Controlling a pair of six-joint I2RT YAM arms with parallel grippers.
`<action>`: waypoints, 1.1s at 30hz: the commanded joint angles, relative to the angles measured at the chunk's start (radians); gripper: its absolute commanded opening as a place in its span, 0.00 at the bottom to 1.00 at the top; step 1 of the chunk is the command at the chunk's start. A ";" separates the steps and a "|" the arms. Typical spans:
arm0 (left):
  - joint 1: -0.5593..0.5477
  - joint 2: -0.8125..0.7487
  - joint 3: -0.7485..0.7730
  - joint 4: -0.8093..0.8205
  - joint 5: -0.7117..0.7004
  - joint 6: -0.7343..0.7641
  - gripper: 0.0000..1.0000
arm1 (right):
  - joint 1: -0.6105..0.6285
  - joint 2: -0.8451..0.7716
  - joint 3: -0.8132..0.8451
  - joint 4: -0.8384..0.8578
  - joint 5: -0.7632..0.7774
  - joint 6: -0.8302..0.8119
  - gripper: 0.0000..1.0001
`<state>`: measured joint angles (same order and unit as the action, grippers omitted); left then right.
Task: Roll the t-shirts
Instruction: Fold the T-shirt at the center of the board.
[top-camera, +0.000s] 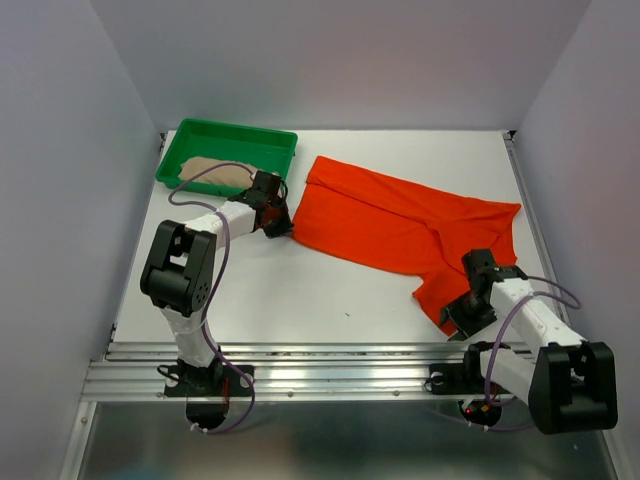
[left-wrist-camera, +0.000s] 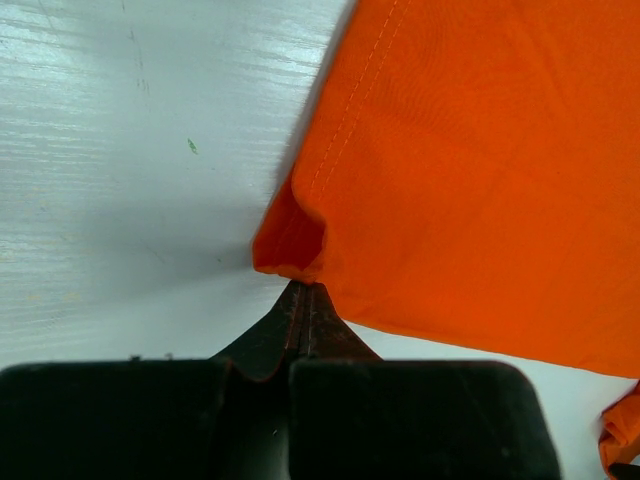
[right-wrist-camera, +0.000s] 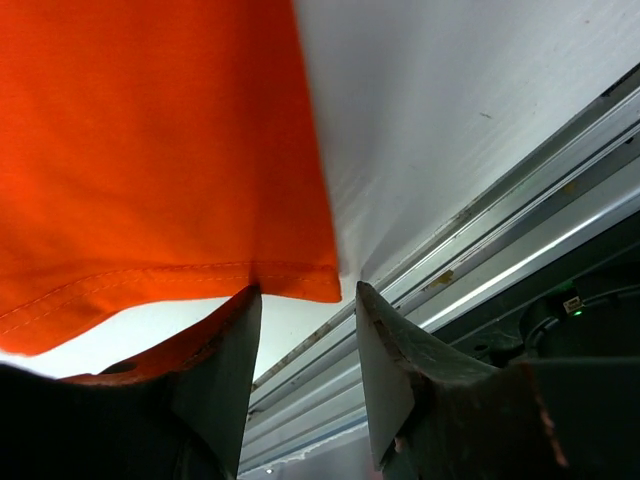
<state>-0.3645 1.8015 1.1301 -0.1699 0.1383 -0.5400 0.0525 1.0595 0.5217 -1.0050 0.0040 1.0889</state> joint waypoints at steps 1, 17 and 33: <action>-0.002 -0.024 0.033 -0.014 -0.003 0.018 0.00 | 0.018 -0.010 -0.034 0.057 0.016 0.084 0.48; -0.004 -0.033 0.033 -0.017 -0.009 0.020 0.00 | 0.029 -0.055 -0.002 0.054 0.136 0.111 0.01; -0.002 -0.090 0.076 -0.046 -0.023 0.031 0.00 | 0.029 -0.055 0.271 -0.043 0.203 -0.012 0.01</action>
<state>-0.3645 1.7905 1.1481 -0.1940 0.1303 -0.5312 0.0734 0.9966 0.6952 -1.0210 0.1467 1.1107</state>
